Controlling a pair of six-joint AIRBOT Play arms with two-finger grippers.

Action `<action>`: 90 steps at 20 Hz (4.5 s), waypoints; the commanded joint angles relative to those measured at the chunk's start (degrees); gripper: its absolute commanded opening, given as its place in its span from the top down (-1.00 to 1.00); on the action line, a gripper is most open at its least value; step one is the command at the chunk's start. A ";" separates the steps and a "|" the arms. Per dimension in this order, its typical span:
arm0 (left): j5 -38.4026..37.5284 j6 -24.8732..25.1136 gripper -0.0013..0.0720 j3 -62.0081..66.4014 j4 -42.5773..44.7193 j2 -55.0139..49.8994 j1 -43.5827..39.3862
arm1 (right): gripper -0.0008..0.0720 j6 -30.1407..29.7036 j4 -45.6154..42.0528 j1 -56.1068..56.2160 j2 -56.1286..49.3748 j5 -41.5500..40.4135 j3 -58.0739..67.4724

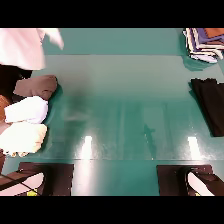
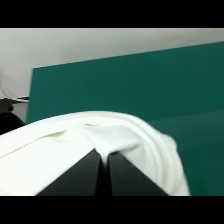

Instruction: Fold the shirts.

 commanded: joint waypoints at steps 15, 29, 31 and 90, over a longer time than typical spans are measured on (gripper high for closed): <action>14.88 -11.91 -0.62 -47.60 -6.71 2.60 -40.85 | 0.94 -0.15 0.35 0.04 0.26 6.32 6.86; 9.64 20.46 -0.43 -47.47 -41.11 -19.30 -23.54 | 0.94 -0.09 0.33 0.04 0.22 8.92 6.75; 12.11 20.37 -0.34 -47.47 -40.92 -19.89 -23.54 | 0.94 -0.09 0.33 0.07 0.11 9.18 6.75; -4.96 12.81 0.85 -75.89 -26.47 22.71 -8.96 | 0.95 8.72 -3.72 29.79 -21.79 19.43 -12.85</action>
